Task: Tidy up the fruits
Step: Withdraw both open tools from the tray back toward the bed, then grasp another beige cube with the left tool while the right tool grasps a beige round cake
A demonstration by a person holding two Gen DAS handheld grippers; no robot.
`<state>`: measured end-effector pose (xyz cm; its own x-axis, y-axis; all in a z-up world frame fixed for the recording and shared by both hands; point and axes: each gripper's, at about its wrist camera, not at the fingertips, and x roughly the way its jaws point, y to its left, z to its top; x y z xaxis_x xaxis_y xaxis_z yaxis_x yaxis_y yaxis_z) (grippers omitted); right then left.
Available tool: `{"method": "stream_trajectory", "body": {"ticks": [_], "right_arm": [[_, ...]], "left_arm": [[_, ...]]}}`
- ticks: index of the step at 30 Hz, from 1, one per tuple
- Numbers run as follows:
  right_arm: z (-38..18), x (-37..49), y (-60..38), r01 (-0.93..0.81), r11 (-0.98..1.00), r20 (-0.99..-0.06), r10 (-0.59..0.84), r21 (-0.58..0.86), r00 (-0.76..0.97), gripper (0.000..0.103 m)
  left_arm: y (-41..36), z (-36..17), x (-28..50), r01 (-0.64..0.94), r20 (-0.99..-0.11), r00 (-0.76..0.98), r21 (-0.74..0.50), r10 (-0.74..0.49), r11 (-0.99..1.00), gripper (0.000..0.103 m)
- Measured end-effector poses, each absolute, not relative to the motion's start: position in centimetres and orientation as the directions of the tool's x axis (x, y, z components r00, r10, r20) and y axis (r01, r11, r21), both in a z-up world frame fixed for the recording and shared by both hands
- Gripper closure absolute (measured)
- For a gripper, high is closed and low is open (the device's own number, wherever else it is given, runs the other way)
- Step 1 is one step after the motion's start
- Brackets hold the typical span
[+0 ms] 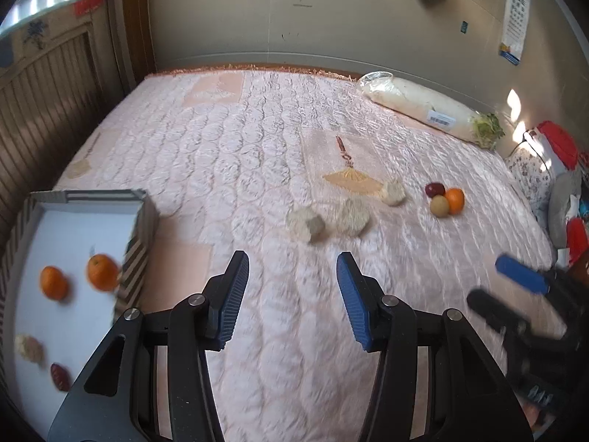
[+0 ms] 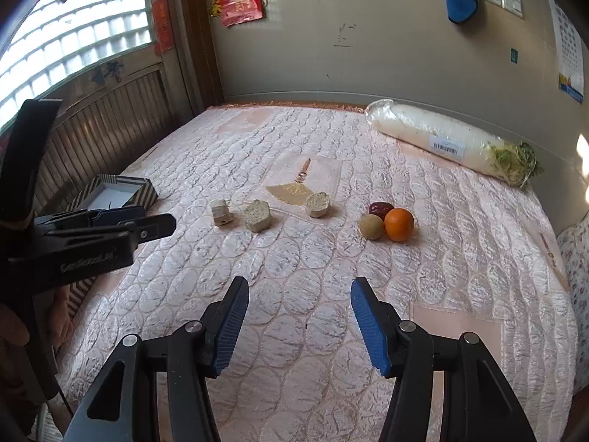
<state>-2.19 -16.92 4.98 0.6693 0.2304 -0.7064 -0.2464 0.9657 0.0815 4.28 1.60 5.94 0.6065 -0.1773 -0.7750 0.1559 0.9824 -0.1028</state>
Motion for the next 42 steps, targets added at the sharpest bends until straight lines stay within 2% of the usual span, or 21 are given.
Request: {"method": "stream_trajectory", "body": {"ticks": [4, 14, 18, 19, 21, 28, 35, 40, 42], "right_arm": [[4.4, -1.2, -16.8, -0.248, 0.963, -0.712, 0.249, 0.107, 0.656, 0.047], [3.9, 1.3, -16.5, -0.277, 0.953, -0.712, 0.28, 0.124, 0.644, 0.047], [3.6, 2.3, -16.1, -0.294, 0.947, -0.717, 0.293, 0.127, 0.633, 0.047], [3.6, 2.4, -15.9, -0.302, 0.945, -0.719, 0.295, 0.124, 0.629, 0.047], [3.4, 2.7, -15.4, -0.319, 0.941, -0.722, 0.298, 0.113, 0.624, 0.047], [2.4, 4.6, -12.8, -0.376, 0.922, -0.729, 0.322, 0.096, 0.604, 0.047], [1.2, 7.4, -10.1, -0.405, 0.912, -0.74, 0.313, 0.06, 0.596, 0.047], [-0.1, 8.7, -9.4, -0.382, 0.922, -0.752, 0.291, 0.056, 0.592, 0.065], [-0.1, 8.8, -9.5, -0.368, 0.928, -0.755, 0.281, 0.057, 0.593, 0.076]], "left_arm": [[1.0, 5.4, 7.0, 0.133, -0.797, 0.569, -0.152, -0.201, 0.979, 0.053], [0.5, 3.0, 10.4, 0.073, -0.844, 0.513, -0.137, -0.155, 0.988, 0.053], [0.6, 2.5, 11.0, 0.061, -0.851, 0.495, -0.171, -0.178, 0.983, 0.054], [0.6, 2.4, 11.0, 0.057, -0.852, 0.493, -0.171, -0.177, 0.984, 0.056], [0.8, 2.3, 11.1, 0.059, -0.851, 0.491, -0.182, -0.187, 0.982, 0.072], [2.1, 2.8, 10.2, 0.051, -0.844, 0.498, -0.204, -0.202, 0.978, 0.073], [3.3, 4.3, 7.4, 0.047, -0.818, 0.555, -0.149, -0.15, 0.988, 0.073], [4.2, 5.0, 5.6, 0.041, -0.798, 0.588, -0.133, -0.131, 0.99, 0.073], [4.4, 5.0, 5.2, 0.037, -0.795, 0.593, -0.13, -0.127, 0.991, 0.073]]}}
